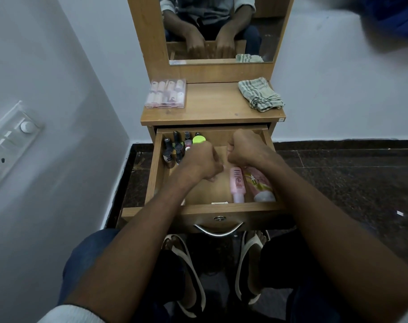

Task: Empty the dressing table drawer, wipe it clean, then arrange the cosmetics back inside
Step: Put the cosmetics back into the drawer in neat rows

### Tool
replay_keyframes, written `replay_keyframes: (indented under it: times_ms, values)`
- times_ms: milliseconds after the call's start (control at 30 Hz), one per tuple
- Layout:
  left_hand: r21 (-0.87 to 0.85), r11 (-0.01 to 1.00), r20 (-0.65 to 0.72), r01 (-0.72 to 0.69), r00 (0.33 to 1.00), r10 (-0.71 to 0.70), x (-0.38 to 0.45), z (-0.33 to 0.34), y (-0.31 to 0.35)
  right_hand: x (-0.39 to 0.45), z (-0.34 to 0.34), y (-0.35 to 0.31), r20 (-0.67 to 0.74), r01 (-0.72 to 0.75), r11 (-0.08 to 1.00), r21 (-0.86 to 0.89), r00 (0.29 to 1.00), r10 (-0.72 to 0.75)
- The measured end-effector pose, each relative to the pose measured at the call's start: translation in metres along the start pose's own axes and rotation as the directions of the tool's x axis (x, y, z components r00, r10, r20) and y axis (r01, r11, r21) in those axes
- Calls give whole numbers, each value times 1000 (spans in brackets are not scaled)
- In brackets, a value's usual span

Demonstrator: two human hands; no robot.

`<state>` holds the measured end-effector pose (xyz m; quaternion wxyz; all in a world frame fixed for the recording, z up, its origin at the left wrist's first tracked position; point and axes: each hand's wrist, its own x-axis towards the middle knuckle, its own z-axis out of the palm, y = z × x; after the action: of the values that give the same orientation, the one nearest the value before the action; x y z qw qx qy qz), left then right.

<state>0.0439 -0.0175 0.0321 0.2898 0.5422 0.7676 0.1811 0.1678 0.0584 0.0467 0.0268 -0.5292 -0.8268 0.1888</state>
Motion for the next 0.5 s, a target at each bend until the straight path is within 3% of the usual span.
replay_keyframes:
  times_ms: [133,267,500]
  values:
    - [-11,999,-214,-47,976,43,0,-36,-9,1,-5,-13,-42,24,999,48,999,-22]
    - [-133,989,-397,-60,918,2,0,-59,-16,12,-11,-40,-194,78,988,132,980,-51]
    - [-192,976,-718,-103,693,-68,27,-92,-41,64,-32,-108,-373,195,936,293,925,-76]
